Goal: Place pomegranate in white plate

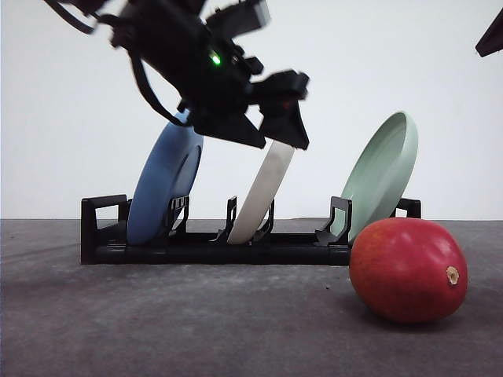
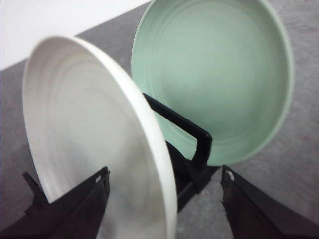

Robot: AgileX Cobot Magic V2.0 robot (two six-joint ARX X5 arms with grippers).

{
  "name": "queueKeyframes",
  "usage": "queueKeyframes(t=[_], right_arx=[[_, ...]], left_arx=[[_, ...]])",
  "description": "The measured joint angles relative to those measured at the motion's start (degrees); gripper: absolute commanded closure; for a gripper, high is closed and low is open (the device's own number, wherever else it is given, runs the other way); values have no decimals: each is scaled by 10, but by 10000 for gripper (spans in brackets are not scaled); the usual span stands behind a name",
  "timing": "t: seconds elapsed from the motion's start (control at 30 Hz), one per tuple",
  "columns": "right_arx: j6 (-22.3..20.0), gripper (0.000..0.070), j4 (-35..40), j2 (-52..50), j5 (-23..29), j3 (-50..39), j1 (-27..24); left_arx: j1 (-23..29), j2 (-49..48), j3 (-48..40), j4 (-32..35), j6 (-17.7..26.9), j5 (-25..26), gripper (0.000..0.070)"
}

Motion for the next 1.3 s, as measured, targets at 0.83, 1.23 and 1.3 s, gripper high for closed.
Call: queueKeyframes(t=[0.83, 1.23, 1.3], right_arx=[[0, 409, 0, 0, 0, 0, 0], [0, 409, 0, 0, 0, 0, 0], [0, 409, 0, 0, 0, 0, 0]], left_arx=[[-1, 21, 15, 0, -63, 0, 695], [0, -6, 16, -4, -157, -2, 695], [0, -18, 16, -4, -172, -1, 695]])
